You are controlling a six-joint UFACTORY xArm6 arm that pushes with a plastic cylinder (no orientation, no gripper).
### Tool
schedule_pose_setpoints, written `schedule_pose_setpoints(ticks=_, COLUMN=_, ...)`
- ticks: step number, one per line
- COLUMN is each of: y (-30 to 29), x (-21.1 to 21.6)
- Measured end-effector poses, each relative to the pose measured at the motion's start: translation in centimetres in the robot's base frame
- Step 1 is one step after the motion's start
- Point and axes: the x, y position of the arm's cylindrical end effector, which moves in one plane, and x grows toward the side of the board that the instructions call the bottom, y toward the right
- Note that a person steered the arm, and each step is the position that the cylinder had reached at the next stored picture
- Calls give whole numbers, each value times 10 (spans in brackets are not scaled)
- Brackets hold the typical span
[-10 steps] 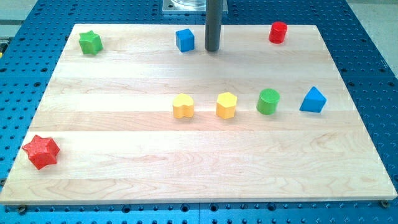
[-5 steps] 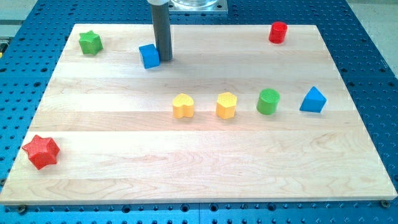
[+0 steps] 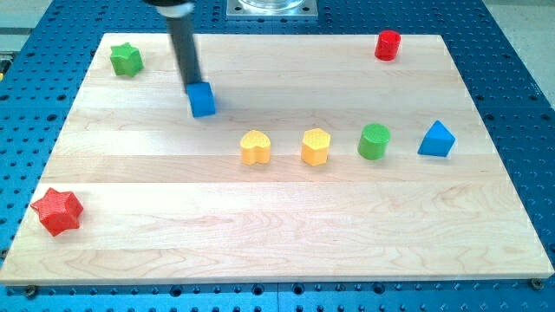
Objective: Push the blue cube to the left side of the horizontal line of blocks
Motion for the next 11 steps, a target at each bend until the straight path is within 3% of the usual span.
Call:
schedule_pose_setpoints(ticks=2, y=19, x=10)
schedule_pose_setpoints(ticks=3, y=-6, x=-26)
schedule_pose_setpoints(ticks=4, y=-6, x=12)
schedule_pose_setpoints(ticks=7, y=0, x=70)
schedule_pose_setpoints(ticks=8, y=-40, x=47)
schedule_pose_setpoints(ticks=11, y=-26, x=86)
